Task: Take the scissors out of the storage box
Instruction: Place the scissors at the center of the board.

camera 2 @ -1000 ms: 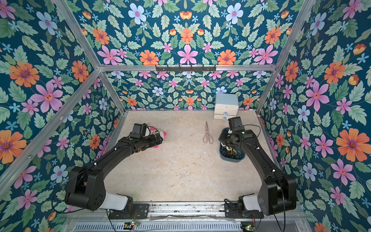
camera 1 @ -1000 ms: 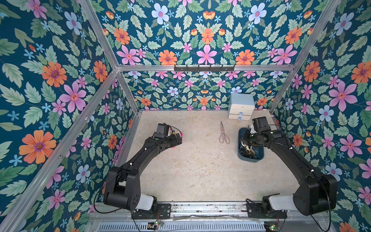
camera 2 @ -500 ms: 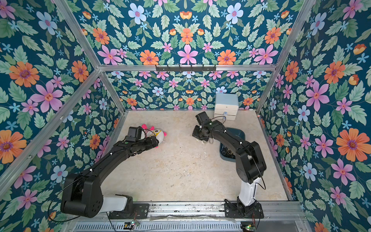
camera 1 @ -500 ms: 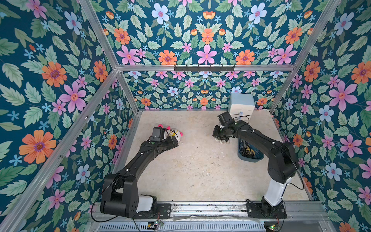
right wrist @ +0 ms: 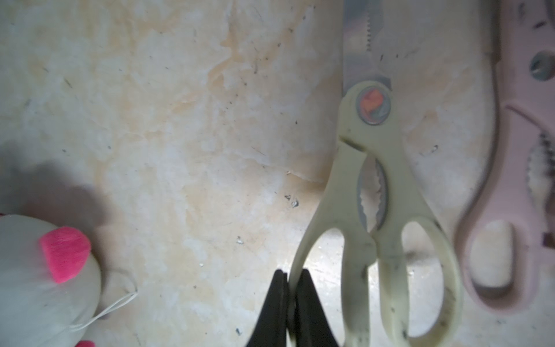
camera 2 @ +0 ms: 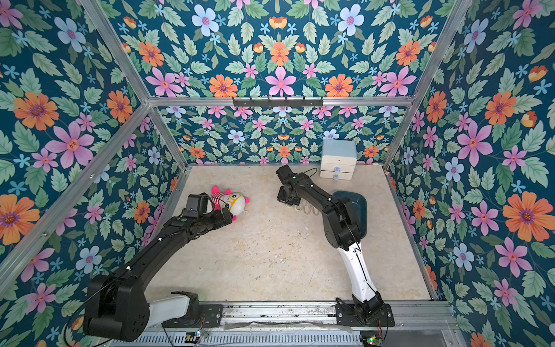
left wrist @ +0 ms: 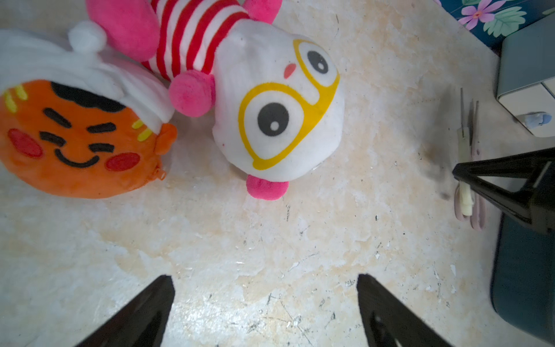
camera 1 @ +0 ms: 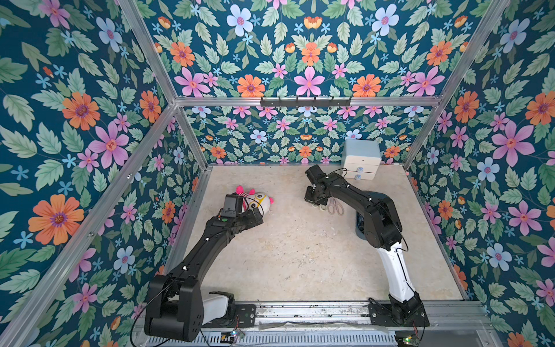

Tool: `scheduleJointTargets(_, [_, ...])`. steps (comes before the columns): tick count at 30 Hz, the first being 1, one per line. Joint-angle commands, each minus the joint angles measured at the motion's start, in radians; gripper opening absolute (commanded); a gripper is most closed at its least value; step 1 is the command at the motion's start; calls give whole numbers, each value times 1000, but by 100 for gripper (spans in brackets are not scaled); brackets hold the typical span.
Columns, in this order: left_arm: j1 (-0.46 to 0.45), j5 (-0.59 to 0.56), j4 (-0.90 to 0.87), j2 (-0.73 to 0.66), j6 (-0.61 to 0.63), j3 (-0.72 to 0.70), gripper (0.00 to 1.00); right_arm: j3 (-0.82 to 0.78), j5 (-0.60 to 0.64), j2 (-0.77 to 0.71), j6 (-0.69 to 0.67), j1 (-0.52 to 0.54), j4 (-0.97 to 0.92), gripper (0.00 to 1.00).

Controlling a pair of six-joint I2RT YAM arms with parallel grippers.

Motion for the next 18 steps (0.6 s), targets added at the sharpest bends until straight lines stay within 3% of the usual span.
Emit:
scheduleJointTargets(1, [1,-23,-16,-18,11,-11,99,10,26,16,-4,4,-28,0])
scheduleJointTargets(13, [2,-29,-28,-29,22,-8,99,2,11,62,0,15,-27,0])
scheduleJointTargets(18, [2,-33,-39,-35,27,-2,99,8,8,64,0,21,-23,15])
